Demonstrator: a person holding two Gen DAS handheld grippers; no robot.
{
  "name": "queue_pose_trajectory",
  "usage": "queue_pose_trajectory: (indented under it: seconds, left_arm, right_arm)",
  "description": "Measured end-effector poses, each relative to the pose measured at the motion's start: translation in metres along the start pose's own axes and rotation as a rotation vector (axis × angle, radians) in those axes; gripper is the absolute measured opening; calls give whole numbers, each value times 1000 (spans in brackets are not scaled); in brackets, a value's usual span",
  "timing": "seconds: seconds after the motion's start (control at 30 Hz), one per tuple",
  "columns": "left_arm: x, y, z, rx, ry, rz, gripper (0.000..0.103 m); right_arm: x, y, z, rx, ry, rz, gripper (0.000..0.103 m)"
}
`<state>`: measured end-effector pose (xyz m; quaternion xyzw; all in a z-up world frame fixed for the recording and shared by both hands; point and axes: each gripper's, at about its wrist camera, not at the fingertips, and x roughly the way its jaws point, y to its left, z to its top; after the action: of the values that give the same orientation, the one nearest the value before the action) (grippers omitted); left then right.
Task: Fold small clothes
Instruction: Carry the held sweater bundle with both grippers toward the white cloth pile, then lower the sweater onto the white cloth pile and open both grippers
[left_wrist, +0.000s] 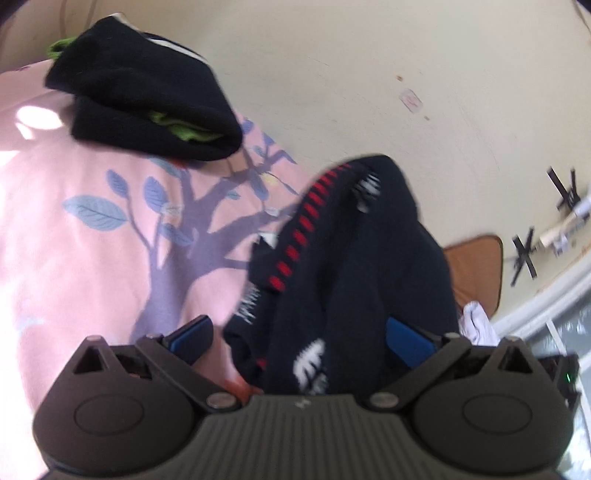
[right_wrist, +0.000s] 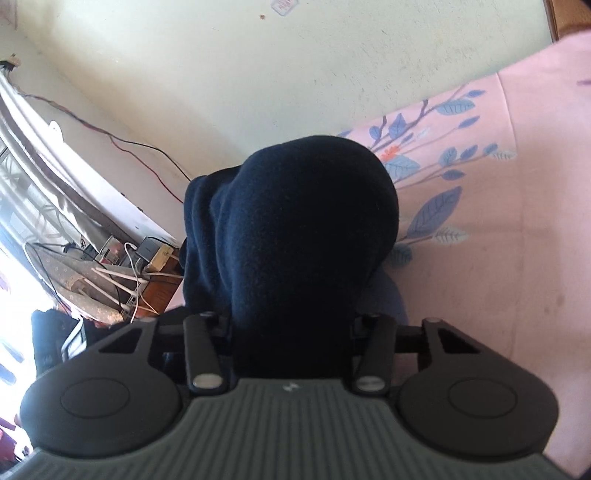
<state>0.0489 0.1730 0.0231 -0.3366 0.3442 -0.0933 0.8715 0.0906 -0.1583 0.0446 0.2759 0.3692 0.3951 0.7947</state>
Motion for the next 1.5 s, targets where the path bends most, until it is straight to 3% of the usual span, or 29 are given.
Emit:
queue_pose_trajectory:
  seconds: [0.17,0.2,0.27,0.3,0.37,0.4,0.47,0.53,0.7,0.9,1.03,1.1,1.17,1.23,1.27,1.5]
  left_arm:
    - [14,-18,-2,122,18,65,103]
    - [18,-25,-5,171,19,89,103]
    - [24,-37,-13,249,13,134,100]
    - [24,-39,-16,255,-3,154,98]
    - [24,-38,-14,244,8,132,95]
    - [24,-39,-13,215,38,95,91]
    - [26,-52,-12,199,54,94,89]
    - [29,-80,-15,282,41,98,87]
    - [72,-176,-10,379,85,-68,82]
    - [162,-328,-23,499,161,-240,83]
    - [236,-404,-47,555,234,-270,84]
    - [278,-425,-60,588,280,-223,85]
    - [325,-433,-81,600,353,-110,85]
    - [360,-426,-99,571,420,-78,98]
    - [365,-424,-103,557,420,-78,103]
    - [325,-422,-97,593,343,-92,102]
  right_arm:
    - [-2,16,-1,-131,-13,-53,50]
    - [2,14,-2,-116,-2,-54,57]
    - [23,4,-4,-45,50,-32,83]
    - [21,4,-6,-48,20,-25,91]
    - [27,8,-2,-57,40,-47,84]
    - [24,9,0,-67,36,-71,55]
    - [9,12,1,-85,16,-43,49]
    - [-10,18,0,-148,-32,-68,46]
    - [-91,1,23,-179,-205,-151,46]
    - [-205,-33,71,-260,-396,-423,46]
    - [-259,-83,101,-208,-445,-576,46]
    - [-270,-119,112,-167,-418,-645,47]
    - [-269,-163,118,-85,-351,-728,50]
    - [-257,-207,114,-7,-277,-792,59]
    - [-255,-217,107,-4,-292,-799,62]
    - [-267,-190,87,-6,-397,-849,79]
